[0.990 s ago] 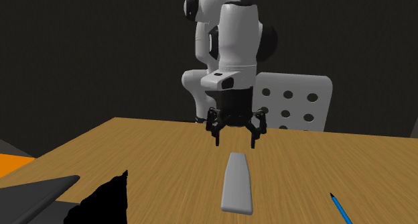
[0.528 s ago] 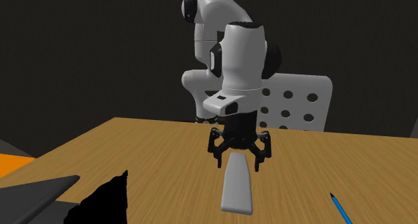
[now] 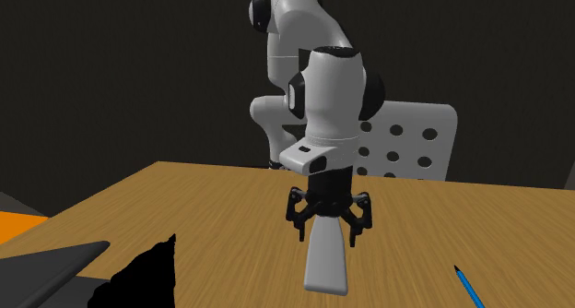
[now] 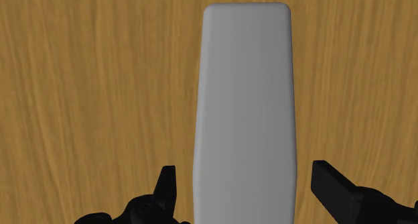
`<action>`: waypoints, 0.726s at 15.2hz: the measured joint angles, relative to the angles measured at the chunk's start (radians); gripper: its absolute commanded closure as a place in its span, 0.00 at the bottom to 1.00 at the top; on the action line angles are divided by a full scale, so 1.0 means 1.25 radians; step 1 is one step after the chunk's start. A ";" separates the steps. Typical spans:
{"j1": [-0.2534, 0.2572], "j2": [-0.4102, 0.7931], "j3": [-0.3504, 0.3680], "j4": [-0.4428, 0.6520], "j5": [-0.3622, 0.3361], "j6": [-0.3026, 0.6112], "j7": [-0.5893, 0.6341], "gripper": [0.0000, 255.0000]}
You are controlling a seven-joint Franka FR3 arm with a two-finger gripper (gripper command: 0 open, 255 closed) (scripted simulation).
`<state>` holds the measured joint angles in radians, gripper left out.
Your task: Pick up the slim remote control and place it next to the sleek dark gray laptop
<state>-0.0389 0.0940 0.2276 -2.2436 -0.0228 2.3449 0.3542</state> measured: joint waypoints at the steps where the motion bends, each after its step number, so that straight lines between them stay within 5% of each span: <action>1: 0.000 0.000 0.000 0.000 0.000 0.000 0.000 0.00; 2: 0.000 0.000 0.000 0.000 0.000 0.000 0.000 0.00; 3: 0.000 0.000 0.000 0.000 0.000 0.000 0.000 1.00; 11: 0.000 0.000 0.000 0.000 0.000 0.000 0.000 1.00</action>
<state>-0.0388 0.0944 0.2276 -2.2436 -0.0229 2.3453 0.3544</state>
